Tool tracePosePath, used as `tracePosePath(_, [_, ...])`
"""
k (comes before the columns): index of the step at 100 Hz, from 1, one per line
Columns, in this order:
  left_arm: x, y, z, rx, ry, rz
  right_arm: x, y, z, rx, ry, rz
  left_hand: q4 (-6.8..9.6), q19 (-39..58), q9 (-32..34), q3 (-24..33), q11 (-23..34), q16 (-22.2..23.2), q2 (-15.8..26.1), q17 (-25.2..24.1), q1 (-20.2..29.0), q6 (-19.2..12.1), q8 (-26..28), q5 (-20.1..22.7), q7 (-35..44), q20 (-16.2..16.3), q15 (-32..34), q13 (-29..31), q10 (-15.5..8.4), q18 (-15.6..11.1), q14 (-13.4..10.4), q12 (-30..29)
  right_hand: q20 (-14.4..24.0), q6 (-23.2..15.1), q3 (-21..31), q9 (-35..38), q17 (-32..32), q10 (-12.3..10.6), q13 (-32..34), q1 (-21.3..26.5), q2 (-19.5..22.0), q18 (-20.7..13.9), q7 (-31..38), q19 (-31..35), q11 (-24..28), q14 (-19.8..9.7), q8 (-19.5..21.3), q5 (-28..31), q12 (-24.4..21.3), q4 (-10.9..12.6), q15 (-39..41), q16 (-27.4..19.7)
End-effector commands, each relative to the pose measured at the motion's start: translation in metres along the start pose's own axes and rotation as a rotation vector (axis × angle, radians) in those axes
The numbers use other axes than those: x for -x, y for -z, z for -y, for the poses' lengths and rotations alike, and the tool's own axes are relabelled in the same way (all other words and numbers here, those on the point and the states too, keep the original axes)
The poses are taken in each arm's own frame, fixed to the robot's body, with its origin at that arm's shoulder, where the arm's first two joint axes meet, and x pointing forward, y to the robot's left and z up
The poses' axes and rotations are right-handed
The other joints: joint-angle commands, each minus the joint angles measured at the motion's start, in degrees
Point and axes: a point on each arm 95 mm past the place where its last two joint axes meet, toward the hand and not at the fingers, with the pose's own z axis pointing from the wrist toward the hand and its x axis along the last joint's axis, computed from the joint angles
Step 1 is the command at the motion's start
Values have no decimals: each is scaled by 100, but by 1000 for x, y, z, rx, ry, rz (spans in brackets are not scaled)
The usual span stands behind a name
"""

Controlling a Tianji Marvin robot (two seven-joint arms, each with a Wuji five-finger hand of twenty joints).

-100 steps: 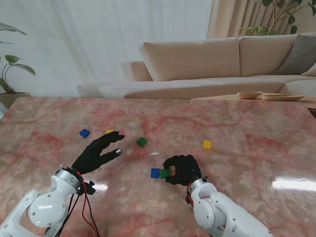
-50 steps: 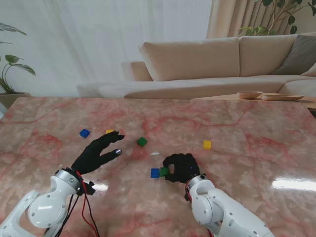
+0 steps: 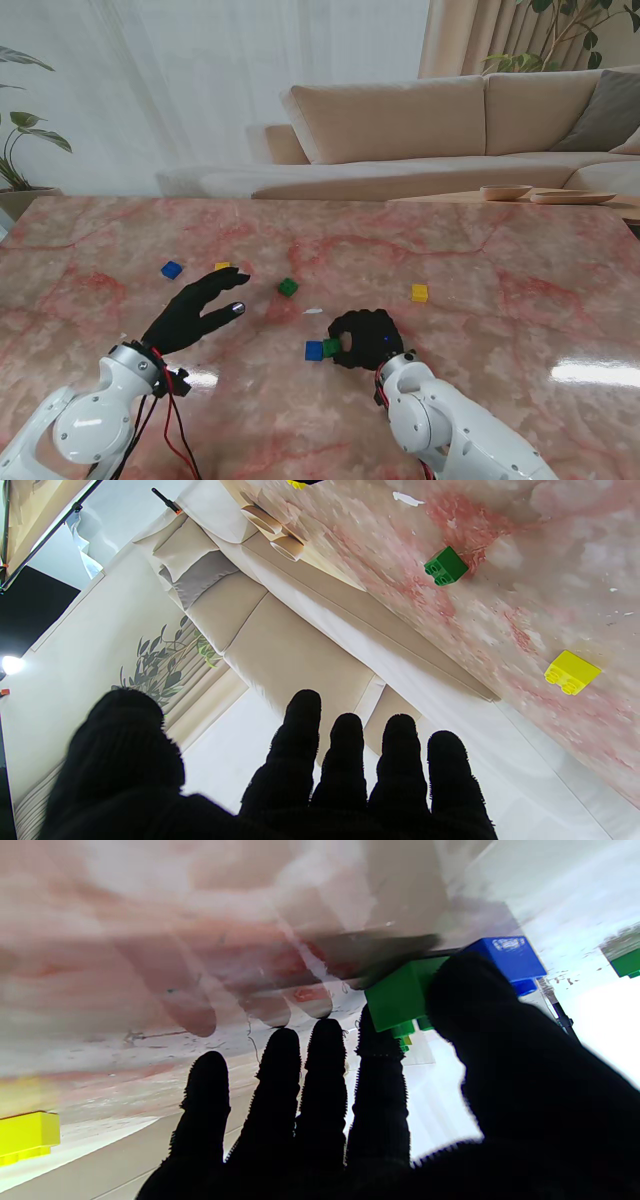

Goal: Build a two-level staggered structure with toy bricks

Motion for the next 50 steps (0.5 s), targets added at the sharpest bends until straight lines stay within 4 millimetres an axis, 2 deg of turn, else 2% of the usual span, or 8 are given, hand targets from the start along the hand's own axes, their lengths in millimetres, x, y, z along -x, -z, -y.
tracePosePath(1, [0,2,-2,4,0,4,6,7,16,-53,0,16,-65,-175,59,-13,-112,-84,286,-57,163,56,-40,100,-63,-89,-152,-211,-156,-199,-301,-49,24,-175,246,-104,-120,64,-36,21,24,-104,34,88,13,212,131,-74,13,163,-59,-117])
tracePosePath(8, [0,1,-2,4,0,3,6,7,16,-55,3,15,-66,-176,61,-15,-110,-83,290,-54,161,52,-40,99,-65,-89,-150,-207,-154,-201,-302,-49,22,-139,167,-131,-131,78,-56,-12,66,-105,-6,81,-3,212,129,-95,2,195,-64,-119])
tracePosePath(17, [-1,1,-2,4,0,2,6,7,16,-57,7,14,-68,-178,58,-15,-113,-83,292,-54,164,50,-40,99,-65,-90,-150,-208,-158,-199,-303,-49,23,-60,28,-175,-150,88,-87,-26,123,-111,-128,72,-24,218,141,-122,-15,366,-68,-121])
tracePosePath(24, [-1,2,-1,4,-1,3,6,7,16,-58,11,13,-71,-180,65,-18,-110,-83,294,-55,162,46,-39,101,-65,-90,-149,-205,-166,-198,-303,-48,31,41,-1,-227,-161,94,-114,-84,155,-112,-322,67,-48,216,146,-174,-37,668,-71,-122])
tracePosePath(50, [0,3,-1,3,-3,7,5,6,17,-71,12,7,-80,-185,91,-23,-110,-83,302,-60,171,30,-33,129,-50,-92,-149,-191,-180,-185,-313,-47,40,286,-467,-456,-218,117,-244,-123,167,-131,-719,32,-72,224,120,-472,-63,745,-82,-123])
